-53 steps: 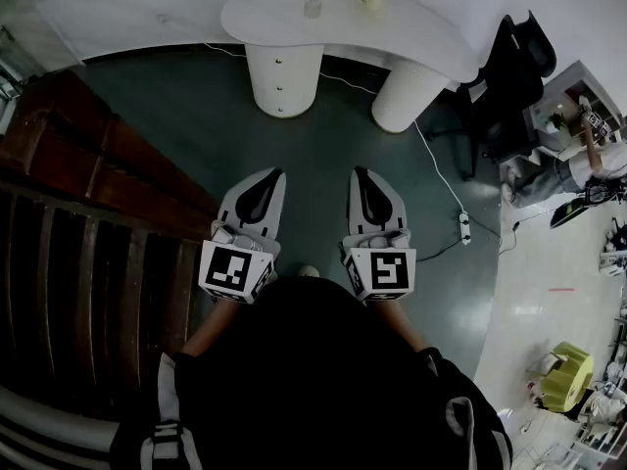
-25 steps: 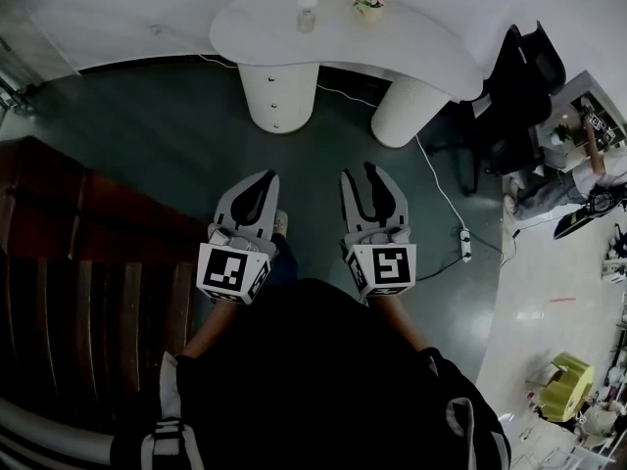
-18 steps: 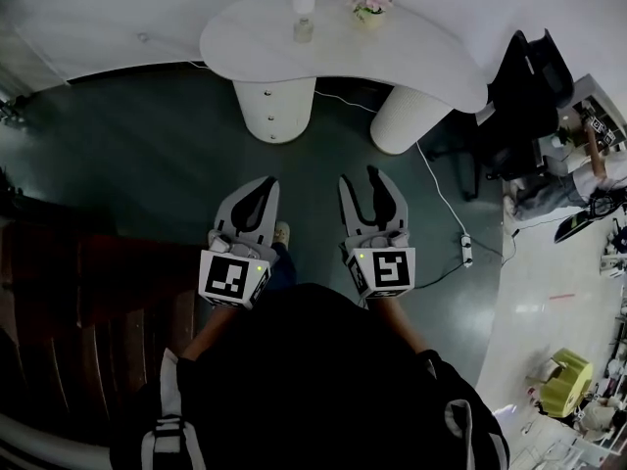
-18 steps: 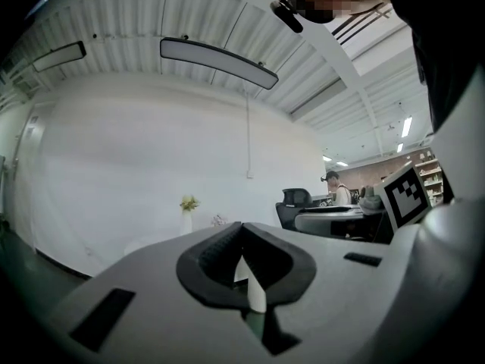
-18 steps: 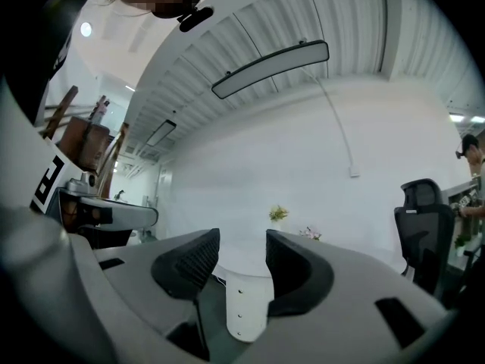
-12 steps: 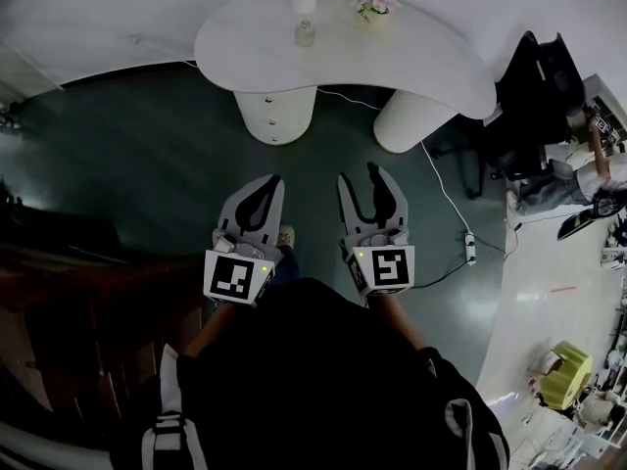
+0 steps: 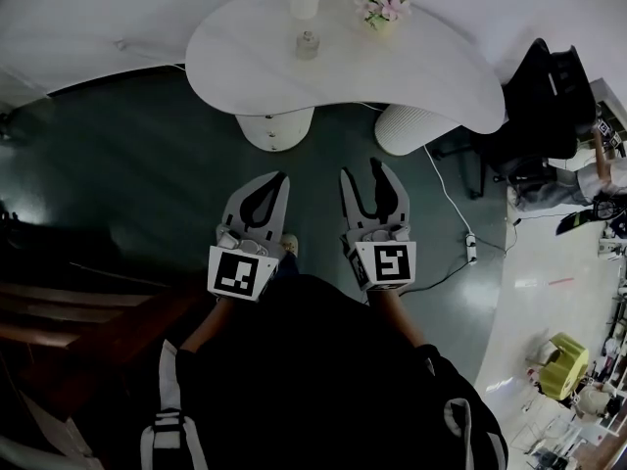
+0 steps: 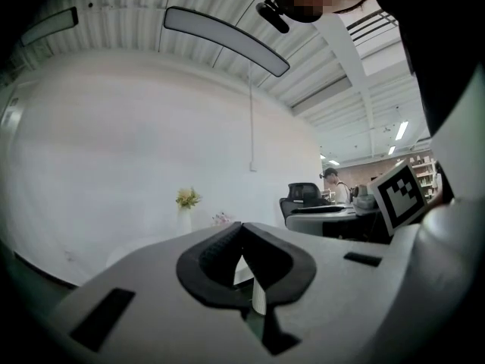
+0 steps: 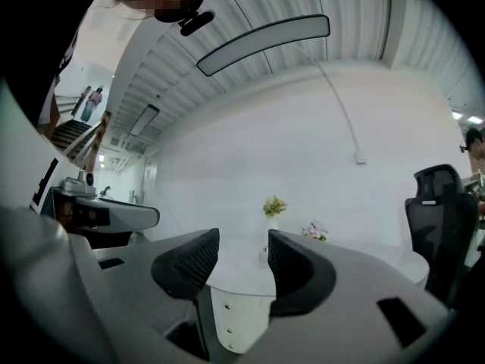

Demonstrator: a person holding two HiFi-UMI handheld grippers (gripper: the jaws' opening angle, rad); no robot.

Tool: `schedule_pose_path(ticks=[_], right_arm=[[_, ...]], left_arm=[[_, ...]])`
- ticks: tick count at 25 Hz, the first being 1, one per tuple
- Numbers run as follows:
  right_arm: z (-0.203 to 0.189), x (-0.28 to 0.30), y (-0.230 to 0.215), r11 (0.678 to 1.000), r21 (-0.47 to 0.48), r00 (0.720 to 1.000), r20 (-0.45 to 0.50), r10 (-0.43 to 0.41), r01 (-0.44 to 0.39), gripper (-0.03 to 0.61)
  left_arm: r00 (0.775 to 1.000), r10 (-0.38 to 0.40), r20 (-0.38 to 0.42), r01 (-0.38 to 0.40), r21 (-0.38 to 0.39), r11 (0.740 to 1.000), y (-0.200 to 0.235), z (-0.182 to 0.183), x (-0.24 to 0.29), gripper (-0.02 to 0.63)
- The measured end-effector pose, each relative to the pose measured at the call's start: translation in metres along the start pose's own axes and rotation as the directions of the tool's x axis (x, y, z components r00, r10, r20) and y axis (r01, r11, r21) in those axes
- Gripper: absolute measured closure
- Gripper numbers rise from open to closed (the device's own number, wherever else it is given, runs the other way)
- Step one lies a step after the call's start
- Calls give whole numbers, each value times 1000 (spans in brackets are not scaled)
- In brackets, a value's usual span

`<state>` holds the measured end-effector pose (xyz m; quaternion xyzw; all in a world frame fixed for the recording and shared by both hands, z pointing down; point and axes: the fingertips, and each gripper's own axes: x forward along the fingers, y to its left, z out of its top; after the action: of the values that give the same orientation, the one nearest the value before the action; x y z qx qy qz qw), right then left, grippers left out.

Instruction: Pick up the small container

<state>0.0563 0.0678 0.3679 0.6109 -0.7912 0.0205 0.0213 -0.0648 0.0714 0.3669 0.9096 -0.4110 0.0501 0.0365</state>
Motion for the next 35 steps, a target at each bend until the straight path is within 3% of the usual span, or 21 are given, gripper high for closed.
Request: schedule_pose_path(ticks=[23, 35], right_arm=[[1, 97, -7, 1000, 4, 1000, 23, 14, -14, 371], [5, 193, -51, 997, -31, 997, 29, 68, -67, 371]], left_arm=[[1000, -30, -8, 29, -59, 998, 66, -4, 61, 606], [1000, -9, 4, 9, -52, 999, 110, 8, 145, 606]])
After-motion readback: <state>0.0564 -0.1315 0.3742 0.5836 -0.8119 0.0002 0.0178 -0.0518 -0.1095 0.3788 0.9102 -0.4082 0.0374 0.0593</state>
